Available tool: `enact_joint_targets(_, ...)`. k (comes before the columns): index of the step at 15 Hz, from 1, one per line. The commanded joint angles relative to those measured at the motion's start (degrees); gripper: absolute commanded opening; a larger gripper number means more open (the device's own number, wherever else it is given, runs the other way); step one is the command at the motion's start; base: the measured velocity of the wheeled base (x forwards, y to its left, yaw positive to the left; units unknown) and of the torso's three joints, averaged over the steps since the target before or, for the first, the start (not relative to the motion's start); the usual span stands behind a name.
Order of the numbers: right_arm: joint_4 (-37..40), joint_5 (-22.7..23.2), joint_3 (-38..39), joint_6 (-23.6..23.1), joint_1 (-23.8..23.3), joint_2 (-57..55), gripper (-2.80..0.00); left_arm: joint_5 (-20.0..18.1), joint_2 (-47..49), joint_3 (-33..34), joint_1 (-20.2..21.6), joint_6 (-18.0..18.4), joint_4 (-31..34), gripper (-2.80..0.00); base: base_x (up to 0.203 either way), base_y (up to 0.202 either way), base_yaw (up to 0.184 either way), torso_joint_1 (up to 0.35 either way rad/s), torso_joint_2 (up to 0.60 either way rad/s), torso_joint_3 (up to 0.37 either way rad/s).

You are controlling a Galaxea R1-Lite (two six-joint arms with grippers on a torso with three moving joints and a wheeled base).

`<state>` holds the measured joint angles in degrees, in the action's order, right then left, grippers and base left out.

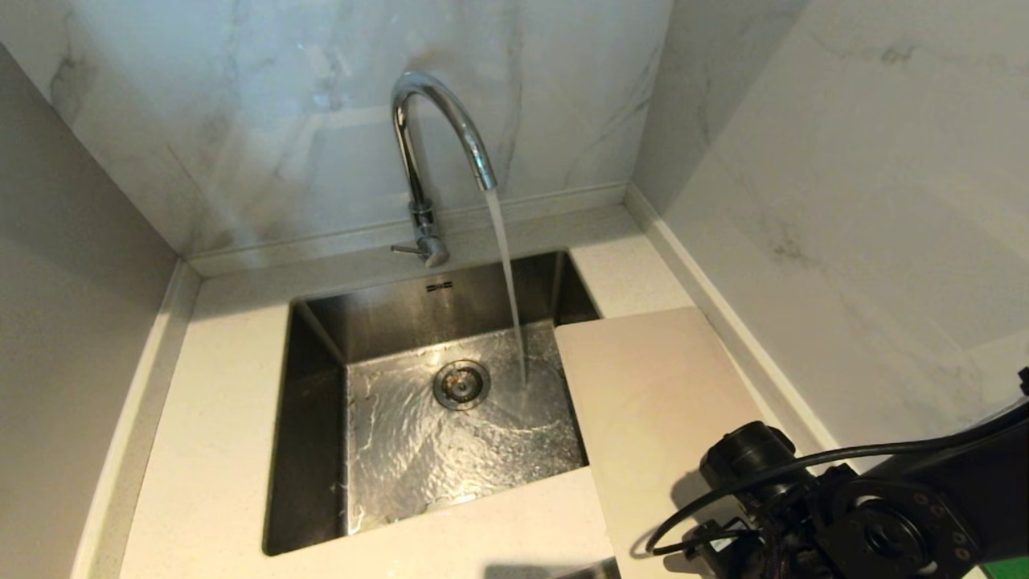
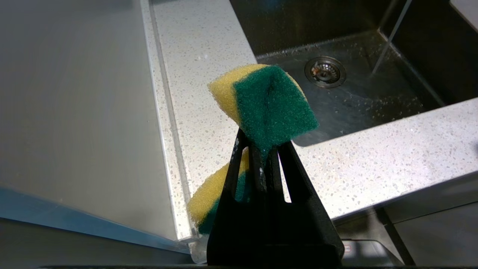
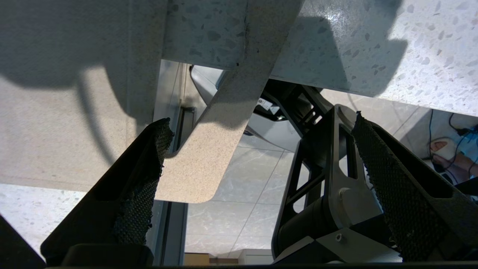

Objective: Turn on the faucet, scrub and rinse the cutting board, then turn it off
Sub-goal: Pick up the cutting board

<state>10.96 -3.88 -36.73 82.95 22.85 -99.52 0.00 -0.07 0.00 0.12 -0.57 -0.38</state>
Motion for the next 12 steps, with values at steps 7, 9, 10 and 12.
enact_joint_targets(7, -0.2, 1.1, -1.1, 0.5, 0.0, -2.2, 0.00, 0.0, 0.0, 0.0, 0.0, 0.0, 0.0, -2.80, 0.000, 0.000, 0.000, 0.000, 0.00, 0.000)
enact_joint_targets(9, -0.2, 1.8, -1.3, 0.5, 0.0, -2.4, 0.00, 0.0, 0.0, 0.0, 0.0, 0.0, 0.0, -2.80, 0.000, 0.000, 0.000, 0.000, 0.00, 0.000)
enact_joint_targets(10, -0.2, 1.9, -1.3, 0.5, 0.0, -2.8, 0.00, 0.0, 0.0, 0.0, 0.0, 0.0, 0.0, -2.80, 0.000, 0.000, 0.000, 0.000, 0.00, 0.000)
enact_joint_targets(12, -0.2, 1.9, -1.3, 0.5, 0.0, -3.1, 0.00, 0.0, 0.0, 0.0, 0.0, 0.0, 0.0, -2.80, 0.000, 0.000, 0.000, 0.000, 0.00, 0.000)
